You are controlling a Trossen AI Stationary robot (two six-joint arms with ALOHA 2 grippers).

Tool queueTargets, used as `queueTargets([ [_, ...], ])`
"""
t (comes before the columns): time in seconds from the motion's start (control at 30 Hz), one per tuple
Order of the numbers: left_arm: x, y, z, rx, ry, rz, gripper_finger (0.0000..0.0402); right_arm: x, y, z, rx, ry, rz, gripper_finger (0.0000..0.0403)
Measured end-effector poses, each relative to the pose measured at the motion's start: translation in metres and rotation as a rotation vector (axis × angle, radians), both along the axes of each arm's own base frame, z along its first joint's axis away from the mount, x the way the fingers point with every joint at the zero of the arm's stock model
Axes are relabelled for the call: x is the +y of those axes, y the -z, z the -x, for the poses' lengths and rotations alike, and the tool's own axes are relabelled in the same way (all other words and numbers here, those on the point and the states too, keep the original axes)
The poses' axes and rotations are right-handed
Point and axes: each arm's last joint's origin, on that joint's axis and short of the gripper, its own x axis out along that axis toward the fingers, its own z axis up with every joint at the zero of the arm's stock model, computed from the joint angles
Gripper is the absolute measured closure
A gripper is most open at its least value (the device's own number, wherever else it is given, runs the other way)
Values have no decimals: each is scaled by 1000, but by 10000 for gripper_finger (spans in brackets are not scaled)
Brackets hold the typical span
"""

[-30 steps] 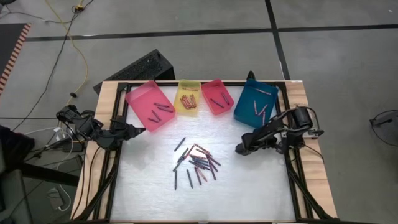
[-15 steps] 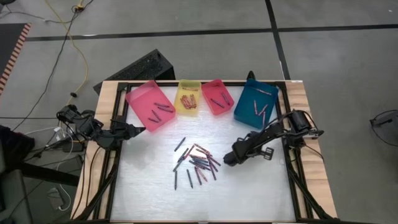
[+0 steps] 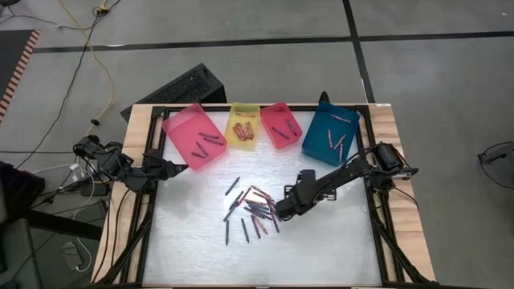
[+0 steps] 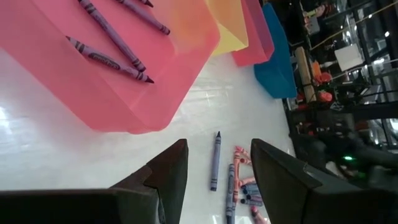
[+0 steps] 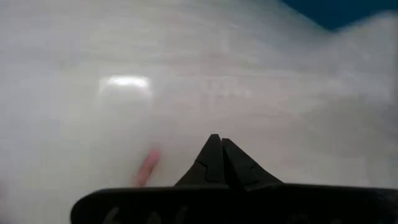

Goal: Sort crayons
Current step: Put the pink crayon into the blue bin

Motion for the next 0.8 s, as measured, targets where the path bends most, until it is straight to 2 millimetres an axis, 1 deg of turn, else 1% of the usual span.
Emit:
queueTargets([
  [0.1,0,0,0,6,11,-3,236,13,-20,-11,-41,-188,-47,403],
  [0.2,0,0,0,8,17,-2,236,29,-34,-19,-40,-481,-76,403],
  [0.27,0,0,0,8,16,-3,236,34,-42,-24,-49,-601,-82,403],
  [0.33,0,0,0,8,17,-3,236,33,-50,-29,-74,-618,-84,403],
  [0.43,0,0,0,8,17,-3,236,25,-55,-39,-141,-605,-72,403],
  [0.53,-1,0,0,11,26,3,236,19,-55,-47,-149,-691,-58,403],
  [0.6,-1,0,0,14,34,7,236,17,-56,-50,-148,-757,-93,403],
  [0.63,-1,1,0,15,40,11,236,14,-56,-52,-153,-763,-113,403],
  [0.7,-2,1,0,22,59,18,236,9,-55,-54,-165,-733,-160,403],
  [0.8,-2,1,0,30,81,24,236,3,-53,-54,-173,-642,-184,403],
])
